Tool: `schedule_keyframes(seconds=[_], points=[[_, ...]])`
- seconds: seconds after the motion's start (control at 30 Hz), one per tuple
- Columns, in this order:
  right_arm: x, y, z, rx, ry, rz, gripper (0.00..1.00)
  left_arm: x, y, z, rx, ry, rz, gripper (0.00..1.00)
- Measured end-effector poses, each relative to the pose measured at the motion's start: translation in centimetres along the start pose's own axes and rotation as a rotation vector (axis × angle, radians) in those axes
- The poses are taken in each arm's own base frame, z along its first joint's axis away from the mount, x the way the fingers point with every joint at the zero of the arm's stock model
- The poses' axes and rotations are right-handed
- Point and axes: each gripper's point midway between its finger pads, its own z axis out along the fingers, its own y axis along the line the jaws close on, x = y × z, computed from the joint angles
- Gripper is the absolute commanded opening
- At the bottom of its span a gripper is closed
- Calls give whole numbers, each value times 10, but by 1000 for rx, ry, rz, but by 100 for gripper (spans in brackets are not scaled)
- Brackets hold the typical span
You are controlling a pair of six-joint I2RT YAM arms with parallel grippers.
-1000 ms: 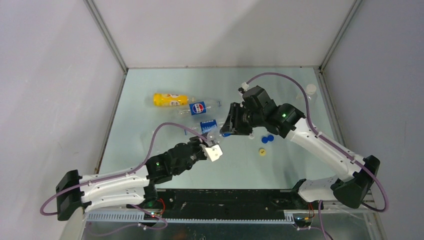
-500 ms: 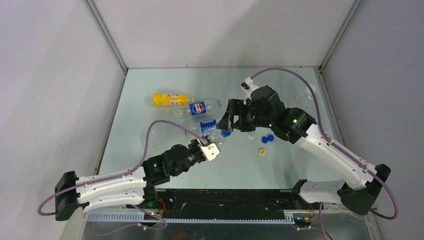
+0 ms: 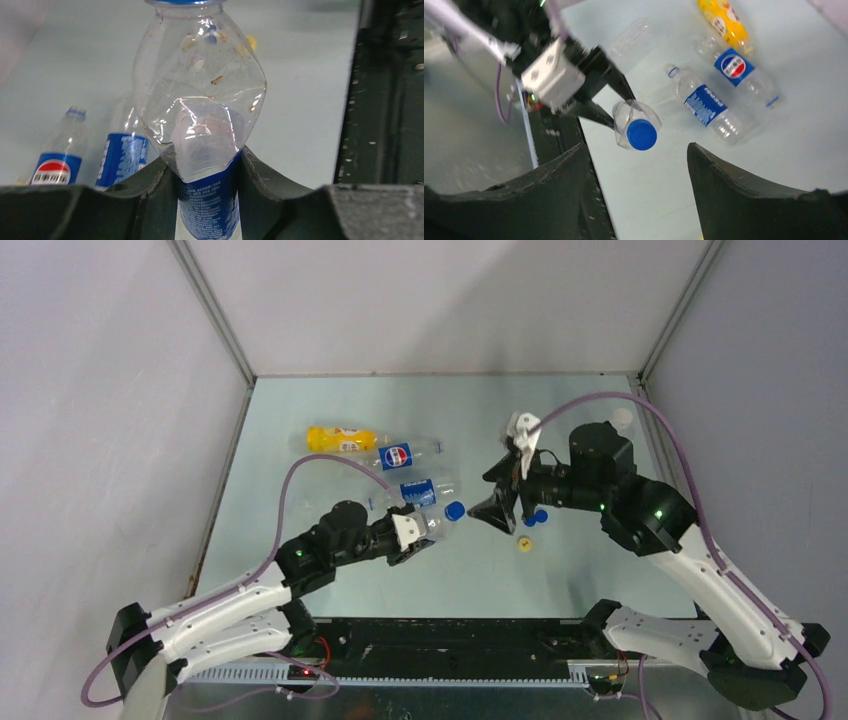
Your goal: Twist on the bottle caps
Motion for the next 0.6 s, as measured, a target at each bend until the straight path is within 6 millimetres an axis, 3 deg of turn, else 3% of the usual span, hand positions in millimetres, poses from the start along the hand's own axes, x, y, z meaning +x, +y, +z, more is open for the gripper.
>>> schedule_keyframes(seconds=[0.27,0.6], points=[[29,20,-13,-216,27,-450,62,-30,-23,-3,204,-59,22,15],[42,34,-10,-345,38,-614,51,-30,-41,-2,342,-27,37,15]])
